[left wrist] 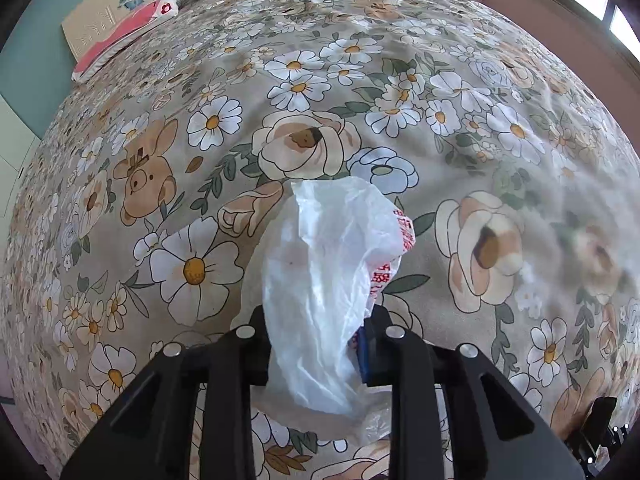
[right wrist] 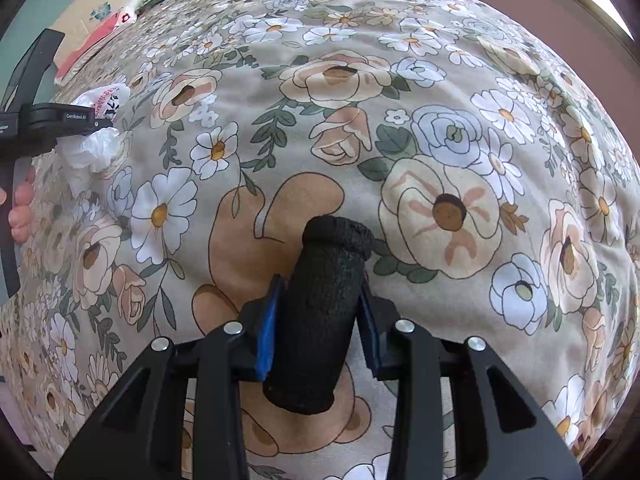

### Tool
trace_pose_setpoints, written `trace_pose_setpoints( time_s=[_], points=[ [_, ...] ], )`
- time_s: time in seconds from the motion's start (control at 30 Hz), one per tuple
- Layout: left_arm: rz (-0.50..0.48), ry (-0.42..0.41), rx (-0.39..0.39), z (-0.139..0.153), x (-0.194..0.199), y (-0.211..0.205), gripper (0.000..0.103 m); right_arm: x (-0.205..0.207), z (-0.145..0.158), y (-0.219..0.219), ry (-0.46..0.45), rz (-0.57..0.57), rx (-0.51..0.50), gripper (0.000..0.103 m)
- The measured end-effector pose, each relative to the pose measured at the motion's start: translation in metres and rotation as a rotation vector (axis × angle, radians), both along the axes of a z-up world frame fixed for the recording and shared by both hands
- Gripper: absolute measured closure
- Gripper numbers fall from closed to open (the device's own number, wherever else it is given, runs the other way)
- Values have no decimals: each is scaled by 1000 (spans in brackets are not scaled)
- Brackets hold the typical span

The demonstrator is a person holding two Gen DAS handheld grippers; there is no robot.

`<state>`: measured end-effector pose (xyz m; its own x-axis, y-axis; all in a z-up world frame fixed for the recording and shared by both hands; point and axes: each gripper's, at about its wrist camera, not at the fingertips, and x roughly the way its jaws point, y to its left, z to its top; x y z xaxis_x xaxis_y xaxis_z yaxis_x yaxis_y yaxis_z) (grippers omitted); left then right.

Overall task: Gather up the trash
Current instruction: 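Grasp the white plastic bag with the left tool while the right tool grasps the black tube, then carry the plastic bag and black tube over the white bin with both tools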

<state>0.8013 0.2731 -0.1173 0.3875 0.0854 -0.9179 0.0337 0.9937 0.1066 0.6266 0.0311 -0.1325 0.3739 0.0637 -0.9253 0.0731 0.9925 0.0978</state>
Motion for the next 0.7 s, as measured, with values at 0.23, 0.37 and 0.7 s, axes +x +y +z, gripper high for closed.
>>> trace_pose_setpoints(
  time_s=[0.23,0.37,0.7],
  points=[
    [25,-73,-8,30,-21,-5,76,2,25,-18,-85,170,-18,67],
    [0,-140,31,47,-43,-18,76,2,34,-25,-129,316,-27,67],
    [-57,-205,76,60,-145,-42,76,-33,46,-31,-212,619,-59,67]
  ],
)
